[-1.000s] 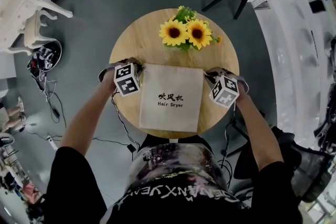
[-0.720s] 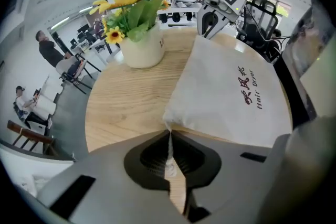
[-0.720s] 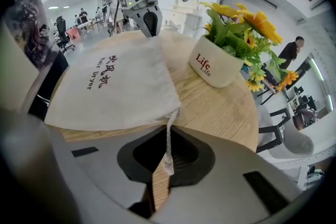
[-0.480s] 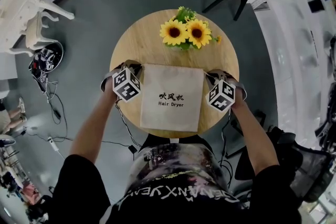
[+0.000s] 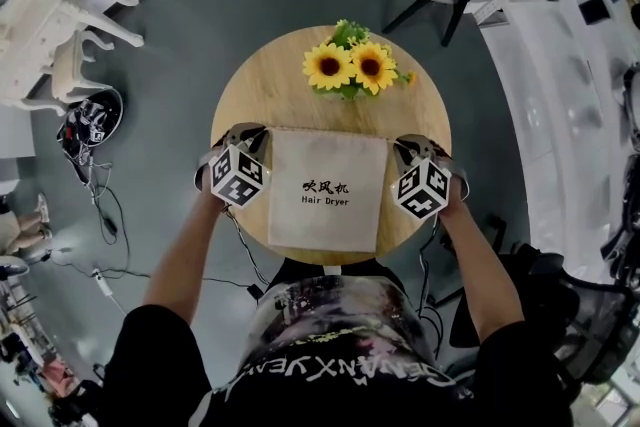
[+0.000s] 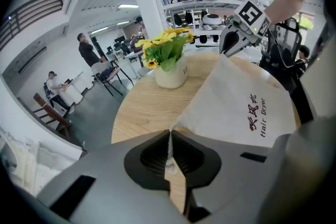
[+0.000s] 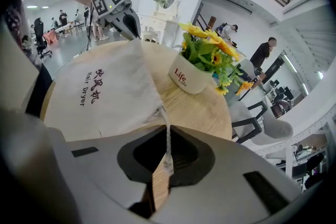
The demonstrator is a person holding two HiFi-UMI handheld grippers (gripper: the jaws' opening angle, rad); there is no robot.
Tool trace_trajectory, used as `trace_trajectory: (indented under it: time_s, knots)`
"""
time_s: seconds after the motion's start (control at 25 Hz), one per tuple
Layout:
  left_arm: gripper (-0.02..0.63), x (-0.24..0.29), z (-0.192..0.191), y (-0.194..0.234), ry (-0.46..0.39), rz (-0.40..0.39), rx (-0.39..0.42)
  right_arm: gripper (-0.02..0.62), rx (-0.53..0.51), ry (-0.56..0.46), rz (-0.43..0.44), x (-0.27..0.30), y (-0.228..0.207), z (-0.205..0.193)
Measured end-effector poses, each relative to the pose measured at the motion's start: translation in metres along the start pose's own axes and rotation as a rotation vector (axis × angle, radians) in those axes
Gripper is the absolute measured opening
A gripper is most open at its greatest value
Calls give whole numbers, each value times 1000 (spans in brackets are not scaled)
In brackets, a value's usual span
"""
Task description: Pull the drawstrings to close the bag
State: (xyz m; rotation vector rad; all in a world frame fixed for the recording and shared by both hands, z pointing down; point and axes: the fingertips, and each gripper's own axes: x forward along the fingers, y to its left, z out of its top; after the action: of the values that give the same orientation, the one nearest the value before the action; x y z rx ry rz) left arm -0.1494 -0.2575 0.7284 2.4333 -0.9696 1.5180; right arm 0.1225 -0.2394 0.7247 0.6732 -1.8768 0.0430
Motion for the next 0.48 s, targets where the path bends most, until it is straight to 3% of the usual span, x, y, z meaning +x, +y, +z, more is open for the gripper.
trace_trajectory:
  time_s: [0.48]
  knots:
    - [20, -52, 25, 25, -122, 146, -87, 2, 36, -100, -102, -55, -21, 35]
